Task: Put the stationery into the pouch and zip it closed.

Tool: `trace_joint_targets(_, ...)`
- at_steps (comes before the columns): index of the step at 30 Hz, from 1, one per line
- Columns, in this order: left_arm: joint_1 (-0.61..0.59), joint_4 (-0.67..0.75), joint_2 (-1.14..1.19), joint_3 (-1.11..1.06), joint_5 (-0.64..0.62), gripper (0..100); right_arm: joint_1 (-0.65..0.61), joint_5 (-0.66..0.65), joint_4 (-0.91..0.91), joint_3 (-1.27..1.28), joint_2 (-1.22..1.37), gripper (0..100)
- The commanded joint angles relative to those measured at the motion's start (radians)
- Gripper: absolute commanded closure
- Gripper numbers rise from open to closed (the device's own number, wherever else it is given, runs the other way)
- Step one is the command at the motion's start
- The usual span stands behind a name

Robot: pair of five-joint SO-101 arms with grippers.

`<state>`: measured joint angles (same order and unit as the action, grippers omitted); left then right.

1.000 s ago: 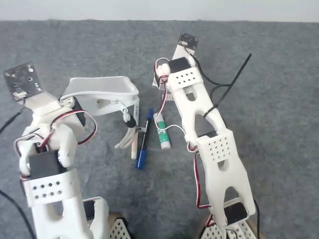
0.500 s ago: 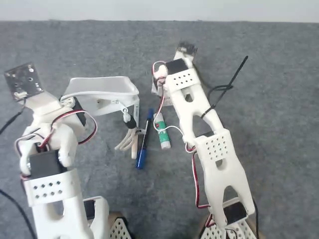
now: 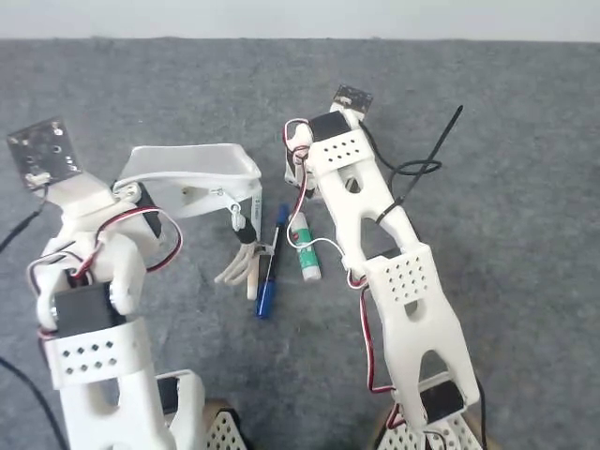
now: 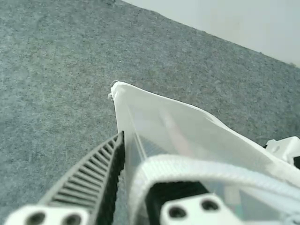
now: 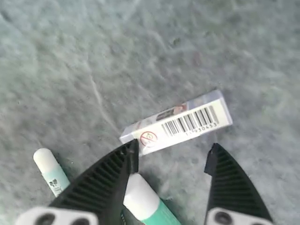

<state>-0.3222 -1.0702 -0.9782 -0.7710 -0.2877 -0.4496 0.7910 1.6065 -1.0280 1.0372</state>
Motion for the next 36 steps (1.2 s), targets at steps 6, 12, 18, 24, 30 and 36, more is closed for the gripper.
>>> trace_joint_targets(6,-0.002,0.041,-0.009,0.012,-0.009,99,0.019,0.014,0.154,-0.173,-0.041,77.5)
trace_joint_targets(12,-0.003,0.041,-0.009,0.012,-0.009,99,0.077,0.1,0.13,-0.181,-0.018,77.5)
trace_joint_targets(18,-0.003,0.041,-0.009,0.012,-0.009,99,0.088,0.153,0.081,-0.175,0.001,77.5)
trace_joint_targets(24,-0.003,0.041,-0.009,0.012,-0.009,99,0.104,0.239,0.004,-0.18,0.076,77.4)
trace_joint_targets(30,-0.003,0.041,-0.009,0.012,-0.009,99,0.105,0.292,-0.024,-0.181,0.131,77.5)
trace_joint_targets(36,-0.003,0.041,-0.009,0.012,-0.009,99,0.099,0.284,-0.015,-0.183,0.133,87.6)
